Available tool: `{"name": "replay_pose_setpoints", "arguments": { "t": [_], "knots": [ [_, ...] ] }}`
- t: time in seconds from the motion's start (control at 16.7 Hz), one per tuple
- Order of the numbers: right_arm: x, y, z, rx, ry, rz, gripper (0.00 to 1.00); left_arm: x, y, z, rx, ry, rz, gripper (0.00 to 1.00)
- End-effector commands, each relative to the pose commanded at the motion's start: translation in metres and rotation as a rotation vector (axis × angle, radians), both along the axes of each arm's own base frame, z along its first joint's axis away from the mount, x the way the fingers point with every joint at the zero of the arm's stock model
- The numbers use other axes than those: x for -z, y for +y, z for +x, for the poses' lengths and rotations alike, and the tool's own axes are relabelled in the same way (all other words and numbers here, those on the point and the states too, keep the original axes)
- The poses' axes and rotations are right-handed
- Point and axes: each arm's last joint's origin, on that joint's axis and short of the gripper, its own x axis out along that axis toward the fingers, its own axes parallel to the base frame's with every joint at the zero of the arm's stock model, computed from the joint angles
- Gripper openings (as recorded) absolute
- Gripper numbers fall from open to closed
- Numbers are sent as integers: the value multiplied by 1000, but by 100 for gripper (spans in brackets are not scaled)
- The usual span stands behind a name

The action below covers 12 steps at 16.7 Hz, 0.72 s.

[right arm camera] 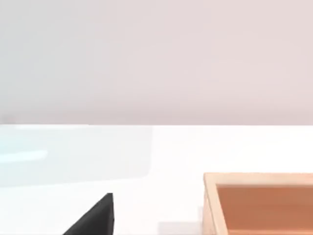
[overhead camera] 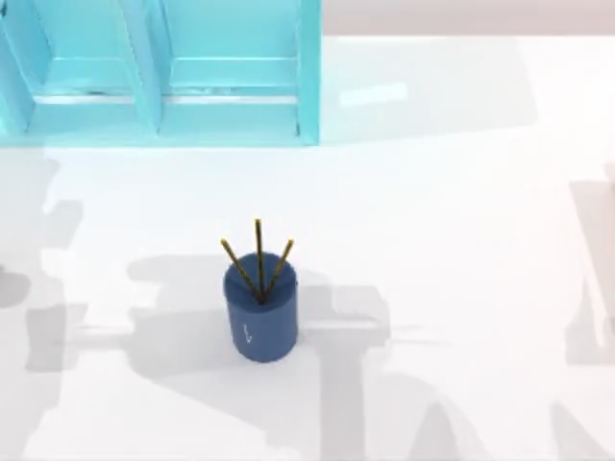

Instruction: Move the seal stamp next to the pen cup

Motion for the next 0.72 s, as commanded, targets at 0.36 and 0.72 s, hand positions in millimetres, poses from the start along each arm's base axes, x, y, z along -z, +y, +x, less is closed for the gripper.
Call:
{"name": "replay_pose_setpoints", "arguments": {
  "t": [0.36,0.72],
  "knots": [
    [0,0,0,0,0,0,100,18,24,47,4,188,-37,100],
    [0,0,0,0,0,0,100,19,24,50,9,197,-39,100]
  ]
}}
